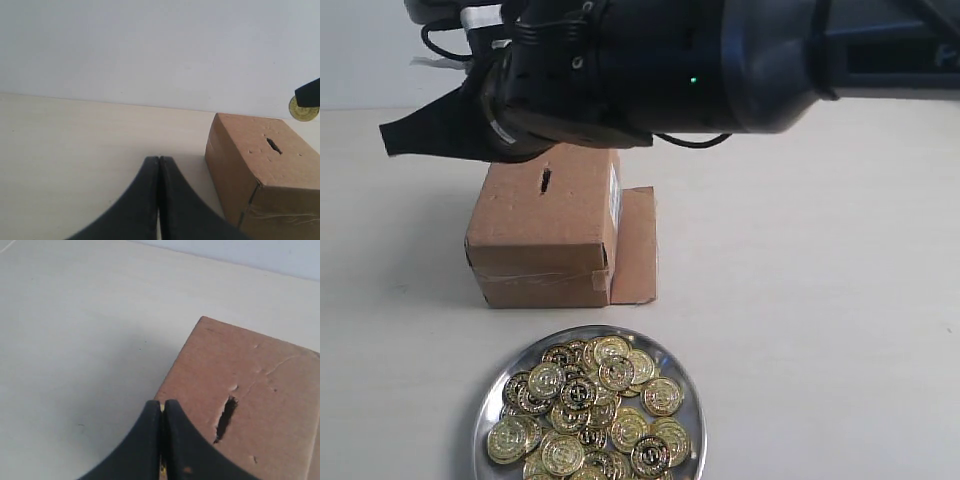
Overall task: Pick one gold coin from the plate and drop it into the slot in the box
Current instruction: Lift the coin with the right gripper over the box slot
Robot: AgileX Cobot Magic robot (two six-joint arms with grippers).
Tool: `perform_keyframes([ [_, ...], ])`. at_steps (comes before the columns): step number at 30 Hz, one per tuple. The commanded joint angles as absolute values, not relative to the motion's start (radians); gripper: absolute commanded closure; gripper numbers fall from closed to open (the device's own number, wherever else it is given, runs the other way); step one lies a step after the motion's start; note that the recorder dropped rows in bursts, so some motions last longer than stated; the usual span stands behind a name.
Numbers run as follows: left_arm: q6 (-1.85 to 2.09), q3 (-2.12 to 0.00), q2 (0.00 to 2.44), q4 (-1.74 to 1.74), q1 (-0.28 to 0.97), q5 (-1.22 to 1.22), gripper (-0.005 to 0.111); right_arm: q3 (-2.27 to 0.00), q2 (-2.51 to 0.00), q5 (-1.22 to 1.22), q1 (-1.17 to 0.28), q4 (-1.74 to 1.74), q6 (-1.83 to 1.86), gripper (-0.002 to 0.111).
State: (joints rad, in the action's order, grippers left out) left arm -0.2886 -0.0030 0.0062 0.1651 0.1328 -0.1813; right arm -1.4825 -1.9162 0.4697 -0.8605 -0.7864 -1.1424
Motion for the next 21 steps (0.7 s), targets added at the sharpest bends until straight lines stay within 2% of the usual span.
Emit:
perform_keyframes([
  [1,-0.291,0.000,0.000,0.170,0.139,-0.170,0.107,-1.524,-1.965,0.485,-0.860,-0.832,-1.276,0.108],
  [11,-0.291,0.000,0.000,0.170,0.140,-0.170,0.107,-1.554,-2.044,0.620,-0.860,-1.048,-1.563,0.108],
  [21,-0.291,0.000,0.000,0.170,0.140,-0.170,0.107,-1.554,-2.123,0.634,-0.860,-1.160,-1.764,0.108],
])
